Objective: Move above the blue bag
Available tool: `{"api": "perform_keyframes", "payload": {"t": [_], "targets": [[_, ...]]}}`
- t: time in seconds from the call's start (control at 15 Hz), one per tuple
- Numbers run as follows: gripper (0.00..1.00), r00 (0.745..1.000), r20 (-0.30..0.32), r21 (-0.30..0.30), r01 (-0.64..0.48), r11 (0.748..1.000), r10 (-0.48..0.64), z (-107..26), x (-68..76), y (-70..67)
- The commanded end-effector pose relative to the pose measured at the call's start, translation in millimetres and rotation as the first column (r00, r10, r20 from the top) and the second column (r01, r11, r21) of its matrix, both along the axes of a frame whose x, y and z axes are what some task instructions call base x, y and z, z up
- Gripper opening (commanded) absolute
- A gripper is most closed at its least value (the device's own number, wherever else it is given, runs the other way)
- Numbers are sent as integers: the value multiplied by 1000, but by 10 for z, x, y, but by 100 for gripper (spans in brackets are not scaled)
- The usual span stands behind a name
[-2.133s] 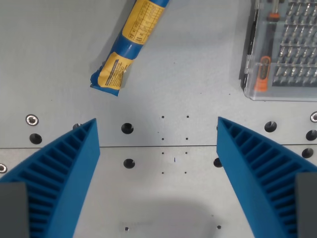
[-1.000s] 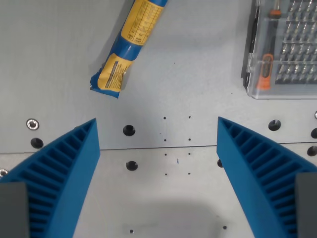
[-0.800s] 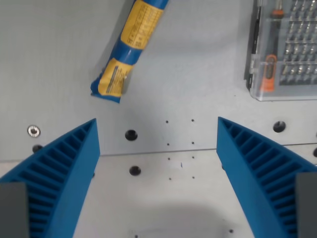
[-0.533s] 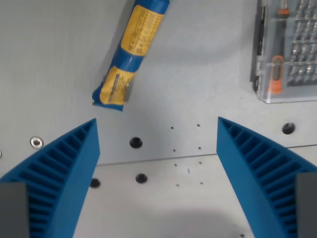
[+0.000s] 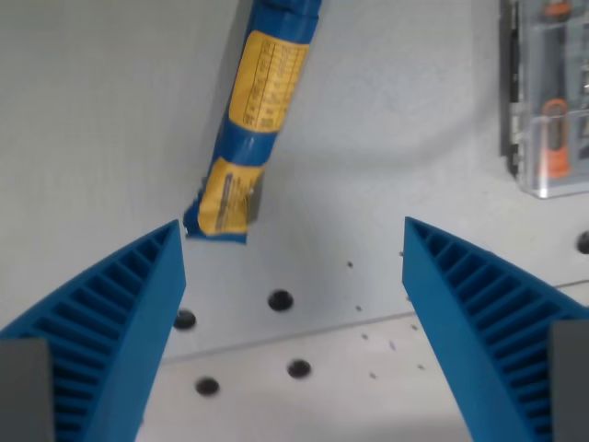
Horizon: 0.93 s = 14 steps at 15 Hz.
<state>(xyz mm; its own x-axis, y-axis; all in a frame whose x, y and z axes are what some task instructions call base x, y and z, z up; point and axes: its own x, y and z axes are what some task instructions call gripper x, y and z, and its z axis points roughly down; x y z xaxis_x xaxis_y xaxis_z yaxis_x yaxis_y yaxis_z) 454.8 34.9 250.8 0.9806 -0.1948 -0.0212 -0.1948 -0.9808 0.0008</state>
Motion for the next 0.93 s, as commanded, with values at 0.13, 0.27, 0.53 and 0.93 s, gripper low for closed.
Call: {"api": "perform_keyframes", "payload": {"t": [0.13, 0.27, 0.53, 0.93], "targets": [[100, 970, 87, 2, 228, 974, -227, -182, 7, 65], [100, 964, 89, 3, 251, 968, -250, -281, 30, 81], [100, 949, 94, 5, 302, 953, -301, -476, 66, 109], [100, 936, 100, 4, 340, 940, -339, -715, 101, 145]]}}
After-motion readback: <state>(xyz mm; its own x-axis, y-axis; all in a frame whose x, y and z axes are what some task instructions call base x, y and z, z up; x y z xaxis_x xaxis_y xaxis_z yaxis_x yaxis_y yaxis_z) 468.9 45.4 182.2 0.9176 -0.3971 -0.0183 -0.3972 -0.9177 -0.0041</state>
